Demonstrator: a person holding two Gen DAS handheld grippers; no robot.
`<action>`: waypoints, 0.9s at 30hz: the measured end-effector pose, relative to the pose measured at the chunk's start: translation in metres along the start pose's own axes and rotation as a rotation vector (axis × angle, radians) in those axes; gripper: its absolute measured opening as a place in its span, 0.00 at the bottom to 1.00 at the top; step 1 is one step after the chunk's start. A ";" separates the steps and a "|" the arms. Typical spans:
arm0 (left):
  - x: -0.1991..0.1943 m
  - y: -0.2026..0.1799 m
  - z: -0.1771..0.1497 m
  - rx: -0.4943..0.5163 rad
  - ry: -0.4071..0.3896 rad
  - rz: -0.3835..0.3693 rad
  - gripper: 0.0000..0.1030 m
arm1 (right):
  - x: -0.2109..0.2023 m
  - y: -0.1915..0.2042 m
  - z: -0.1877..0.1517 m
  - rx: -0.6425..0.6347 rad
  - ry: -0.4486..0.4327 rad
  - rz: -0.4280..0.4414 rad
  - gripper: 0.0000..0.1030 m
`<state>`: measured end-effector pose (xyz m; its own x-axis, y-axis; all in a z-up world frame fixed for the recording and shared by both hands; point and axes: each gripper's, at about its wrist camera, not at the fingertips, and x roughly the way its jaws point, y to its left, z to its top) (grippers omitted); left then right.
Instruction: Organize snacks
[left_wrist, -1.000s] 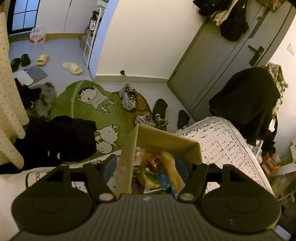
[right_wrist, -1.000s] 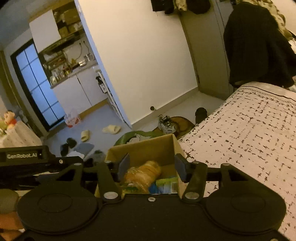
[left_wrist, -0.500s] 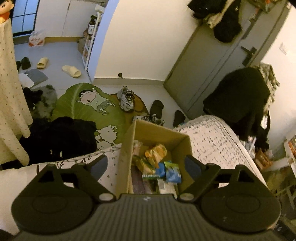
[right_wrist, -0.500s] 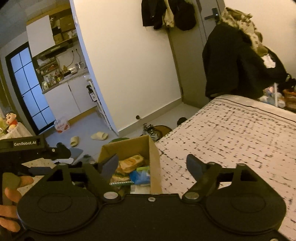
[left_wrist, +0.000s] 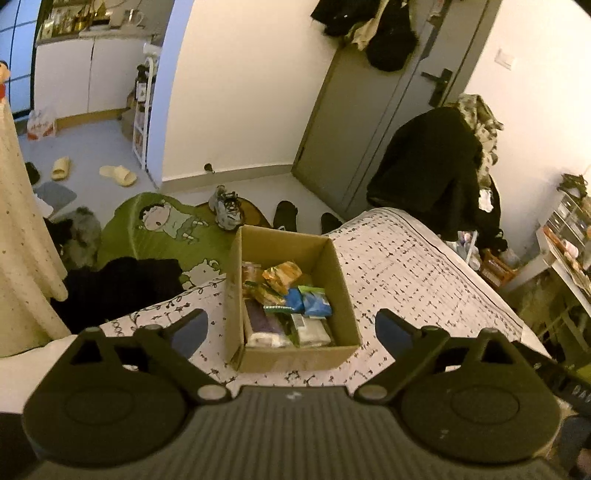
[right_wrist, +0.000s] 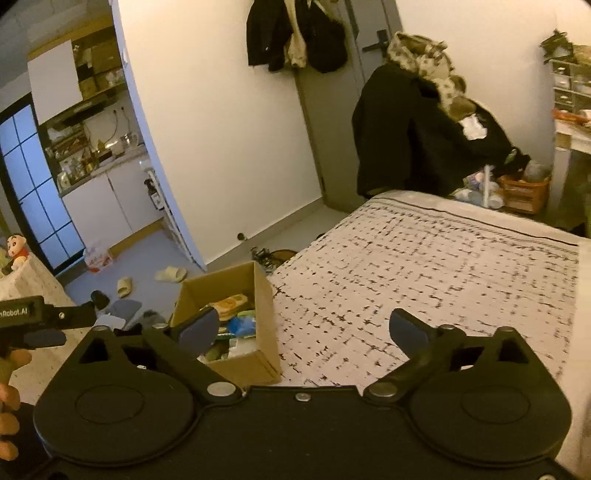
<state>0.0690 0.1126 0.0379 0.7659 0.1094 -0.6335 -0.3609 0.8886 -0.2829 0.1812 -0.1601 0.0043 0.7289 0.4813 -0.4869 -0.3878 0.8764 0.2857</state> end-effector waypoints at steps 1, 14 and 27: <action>-0.006 -0.002 -0.002 0.015 -0.004 0.011 0.97 | -0.005 -0.001 -0.003 0.001 -0.003 0.002 1.00; -0.068 -0.017 -0.028 0.135 -0.048 -0.021 1.00 | -0.058 0.007 -0.030 0.039 0.001 -0.033 1.00; -0.094 -0.024 -0.052 0.197 -0.072 -0.096 1.00 | -0.096 0.030 -0.055 0.000 -0.017 -0.052 1.00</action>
<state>-0.0221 0.0574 0.0672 0.8300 0.0455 -0.5559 -0.1794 0.9655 -0.1888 0.0685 -0.1794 0.0138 0.7577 0.4347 -0.4868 -0.3489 0.9001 0.2607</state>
